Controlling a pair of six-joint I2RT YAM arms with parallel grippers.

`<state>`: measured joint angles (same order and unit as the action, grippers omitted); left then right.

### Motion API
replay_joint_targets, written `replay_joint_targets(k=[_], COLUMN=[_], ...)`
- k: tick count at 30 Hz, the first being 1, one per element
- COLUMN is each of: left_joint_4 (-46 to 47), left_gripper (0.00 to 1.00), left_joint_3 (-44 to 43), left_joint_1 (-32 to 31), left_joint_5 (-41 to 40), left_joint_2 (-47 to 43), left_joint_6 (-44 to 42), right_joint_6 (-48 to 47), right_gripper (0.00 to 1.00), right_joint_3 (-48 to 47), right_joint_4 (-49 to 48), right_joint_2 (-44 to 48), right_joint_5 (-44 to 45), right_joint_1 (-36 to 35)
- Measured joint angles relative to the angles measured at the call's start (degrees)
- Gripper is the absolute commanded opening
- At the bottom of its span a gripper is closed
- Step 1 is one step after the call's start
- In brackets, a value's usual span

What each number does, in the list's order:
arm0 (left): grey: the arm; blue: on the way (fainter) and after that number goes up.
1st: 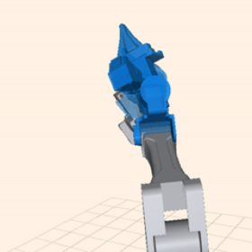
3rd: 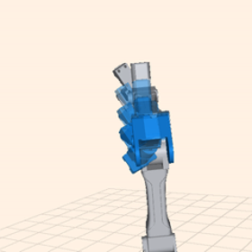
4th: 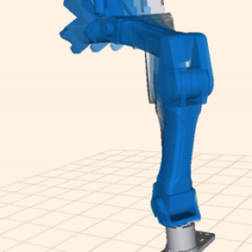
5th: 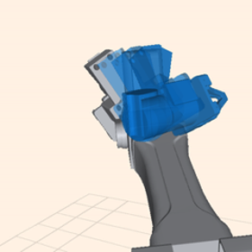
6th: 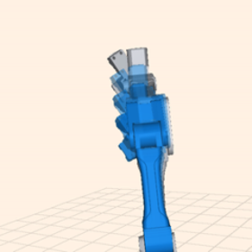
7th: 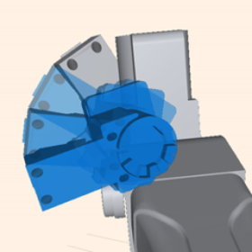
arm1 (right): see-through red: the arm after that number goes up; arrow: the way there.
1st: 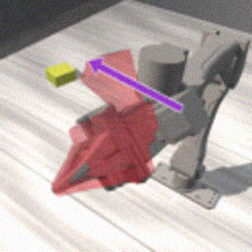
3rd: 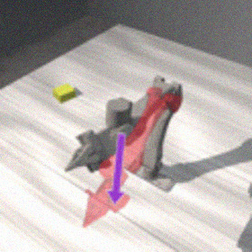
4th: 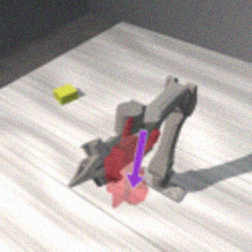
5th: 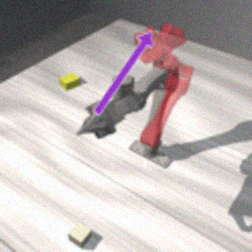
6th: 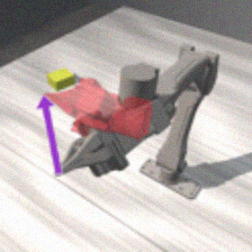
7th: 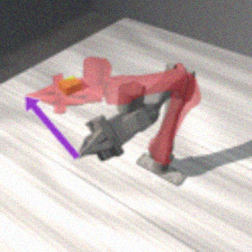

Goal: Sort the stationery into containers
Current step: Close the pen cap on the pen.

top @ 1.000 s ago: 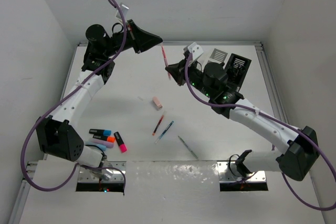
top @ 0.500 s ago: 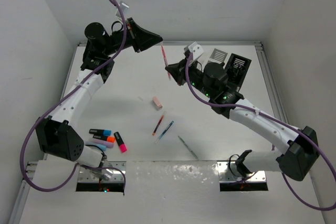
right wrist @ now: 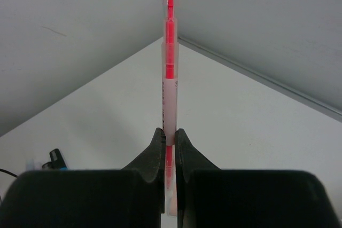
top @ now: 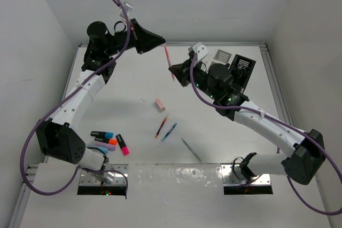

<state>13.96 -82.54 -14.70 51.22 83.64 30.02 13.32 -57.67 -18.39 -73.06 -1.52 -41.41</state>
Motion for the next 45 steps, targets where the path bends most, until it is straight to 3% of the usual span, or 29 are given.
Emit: replay_joint_targets(k=[11, 25, 45], left_joint_4=[0.26, 6.99, 10.82], left_gripper=[0.00, 0.00, 0.00], left_joint_3=[0.68, 5.60, 10.58], left_joint_1=[-1.01, -1.46, -2.91], left_joint_5=[-0.04, -2.71, -7.63], left_joint_2=[-0.02, -0.66, -1.49], left_joint_6=[0.22, 3.41, -0.94], right_joint_6=[0.15, 3.13, 3.63], right_gripper=[0.00, 0.00, 0.00], right_joint_3=[0.00, 0.02, -0.11], right_joint_4=[-0.63, -3.65, -5.99], right_joint_2=[0.28, -1.05, -4.83], right_joint_5=[0.50, 1.25, 2.36], right_joint_1=[-0.09, 0.42, 0.79])
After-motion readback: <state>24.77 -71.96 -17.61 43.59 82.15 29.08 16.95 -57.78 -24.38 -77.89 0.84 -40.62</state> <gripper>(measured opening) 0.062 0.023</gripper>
